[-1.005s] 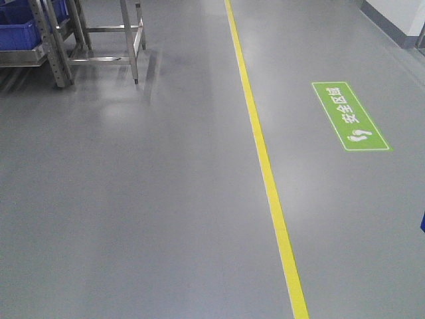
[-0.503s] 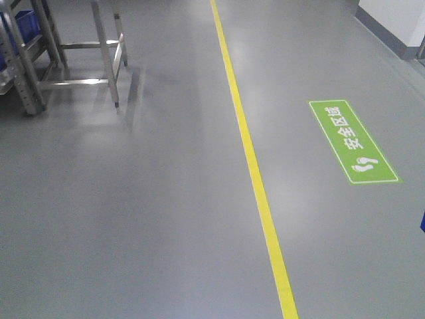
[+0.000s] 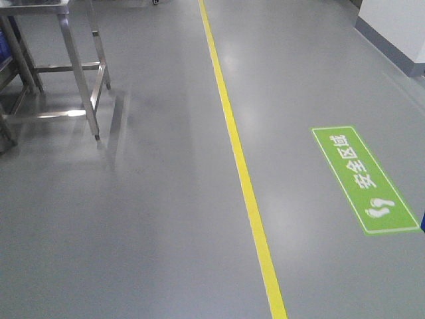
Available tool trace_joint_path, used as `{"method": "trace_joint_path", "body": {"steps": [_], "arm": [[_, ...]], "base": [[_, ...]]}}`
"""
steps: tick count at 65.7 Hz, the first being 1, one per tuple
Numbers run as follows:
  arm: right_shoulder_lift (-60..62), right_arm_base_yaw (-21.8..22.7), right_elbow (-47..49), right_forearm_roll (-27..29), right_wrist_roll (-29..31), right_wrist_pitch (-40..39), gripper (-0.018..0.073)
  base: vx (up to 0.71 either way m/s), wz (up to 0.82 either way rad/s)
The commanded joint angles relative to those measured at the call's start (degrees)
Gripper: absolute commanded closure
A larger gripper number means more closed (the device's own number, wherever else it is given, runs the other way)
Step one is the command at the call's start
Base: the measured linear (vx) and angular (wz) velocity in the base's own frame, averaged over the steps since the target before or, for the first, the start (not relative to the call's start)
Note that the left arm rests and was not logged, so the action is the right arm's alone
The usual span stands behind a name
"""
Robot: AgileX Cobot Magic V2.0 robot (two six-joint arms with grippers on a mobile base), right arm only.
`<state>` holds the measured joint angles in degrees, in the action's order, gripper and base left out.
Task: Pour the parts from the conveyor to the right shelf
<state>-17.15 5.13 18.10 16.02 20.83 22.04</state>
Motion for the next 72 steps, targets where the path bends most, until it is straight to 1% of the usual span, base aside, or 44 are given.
{"method": "trace_joint_path", "body": {"steps": [1, 27, 72], "arm": [[-0.4, 0.2, 1.7, 0.4, 0.4, -4.4, 0.0564], [-0.4, 0.2, 1.7, 0.4, 0.4, -4.4, 0.0564], [-0.4, 0.2, 1.7, 0.4, 0.4, -4.4, 0.0564]], "base": [[0.71, 0.00], [0.72, -0.01], [0.74, -0.09]]}}
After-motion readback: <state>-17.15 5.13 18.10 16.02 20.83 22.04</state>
